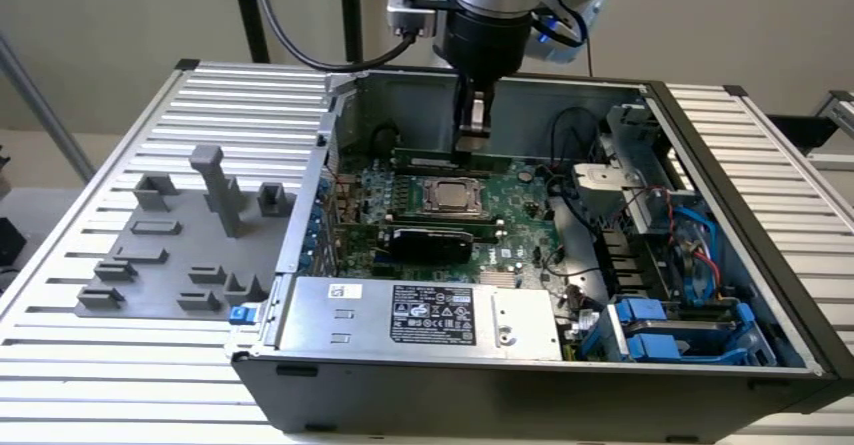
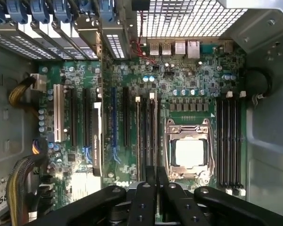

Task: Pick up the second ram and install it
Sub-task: 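Insert the second ram into the second slot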

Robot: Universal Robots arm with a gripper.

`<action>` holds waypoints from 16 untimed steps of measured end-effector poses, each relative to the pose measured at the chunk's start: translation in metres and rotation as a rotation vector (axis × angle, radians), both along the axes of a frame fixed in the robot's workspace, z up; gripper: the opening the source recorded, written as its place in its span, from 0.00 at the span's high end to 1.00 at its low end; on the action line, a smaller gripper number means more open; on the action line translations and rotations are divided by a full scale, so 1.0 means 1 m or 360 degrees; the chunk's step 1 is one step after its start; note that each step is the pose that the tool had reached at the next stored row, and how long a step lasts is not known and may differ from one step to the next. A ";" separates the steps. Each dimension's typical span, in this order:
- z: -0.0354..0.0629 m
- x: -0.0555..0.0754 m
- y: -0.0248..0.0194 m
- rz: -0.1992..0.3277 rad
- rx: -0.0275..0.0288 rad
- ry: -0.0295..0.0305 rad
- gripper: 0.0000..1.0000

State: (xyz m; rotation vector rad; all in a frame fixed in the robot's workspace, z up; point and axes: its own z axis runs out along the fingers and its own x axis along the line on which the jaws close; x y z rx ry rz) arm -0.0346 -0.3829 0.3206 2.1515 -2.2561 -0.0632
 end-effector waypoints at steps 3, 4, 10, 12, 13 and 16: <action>-0.0046 0.003 0.0005 -0.0010 0.00003 -0.00001 1.00; -0.0059 0.003 0.0007 -0.0011 0.00005 -0.00006 1.00; -0.0068 0.003 0.0010 -0.0012 0.00004 -0.00013 1.00; -0.0068 0.003 0.0010 -0.0012 0.00004 -0.00013 1.00; -0.0068 0.003 0.0010 -0.0012 0.00005 -0.00013 1.00; -0.0068 0.003 0.0010 -0.0012 0.00005 -0.00014 1.00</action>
